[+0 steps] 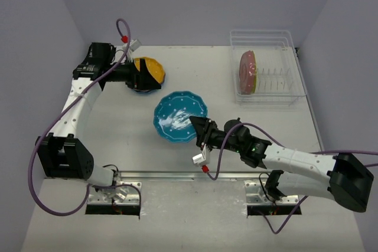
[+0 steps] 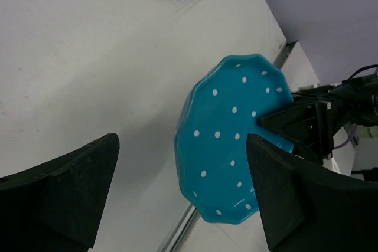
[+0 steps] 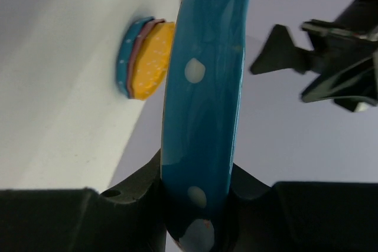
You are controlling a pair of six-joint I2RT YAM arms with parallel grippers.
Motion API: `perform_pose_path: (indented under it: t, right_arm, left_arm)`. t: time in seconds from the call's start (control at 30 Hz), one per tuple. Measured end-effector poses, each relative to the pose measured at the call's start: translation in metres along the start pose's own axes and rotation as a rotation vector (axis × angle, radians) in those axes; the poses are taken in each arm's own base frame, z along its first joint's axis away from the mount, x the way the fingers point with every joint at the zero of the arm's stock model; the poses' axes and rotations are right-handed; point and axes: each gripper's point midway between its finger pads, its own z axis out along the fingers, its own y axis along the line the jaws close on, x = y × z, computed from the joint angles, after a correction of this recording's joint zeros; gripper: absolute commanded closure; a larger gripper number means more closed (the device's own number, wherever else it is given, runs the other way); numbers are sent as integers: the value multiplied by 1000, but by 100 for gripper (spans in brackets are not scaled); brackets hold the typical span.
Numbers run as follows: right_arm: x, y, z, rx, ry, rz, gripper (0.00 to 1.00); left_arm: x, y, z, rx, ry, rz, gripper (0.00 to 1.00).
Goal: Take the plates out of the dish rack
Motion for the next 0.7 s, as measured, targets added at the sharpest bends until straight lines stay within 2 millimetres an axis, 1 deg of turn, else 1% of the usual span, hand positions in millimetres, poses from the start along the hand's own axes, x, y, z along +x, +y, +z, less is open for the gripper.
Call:
perform_pose_path:
  t: [0.1,0.17,0.27,0.37,0.5,0.57,0.6,0.63,0.7]
  right_arm:
    - [1,-26,0,95,12,-52,100]
    - [1,-37,0,137,20,-73,100]
    - [0,-34,2,132,19,-85,100]
    - [-1,-30,5,122,17,-93,100]
    - [-2,-22,7,99,17,-99,100]
    - [-3,-20,8,93,14,-103,100]
    - [-4,-20,8,92,13,-105,100]
    - [-4,-19,8,91,14,-106,100]
    - [-3,-18,8,87,16,-109,100]
  left_arm:
    - [20,-1,8,18,72,-8,26]
    - [30,-4,12,37,107,-11,31]
    - [39,-6,14,46,137,1,41]
    - [49,-7,16,70,172,13,48]
    - [65,-9,21,125,217,2,52]
    - [71,-10,22,148,236,-10,59]
    - [74,-11,22,160,244,-16,61]
    - [76,-13,22,175,249,-21,66]
    - [79,-15,21,196,259,-27,81]
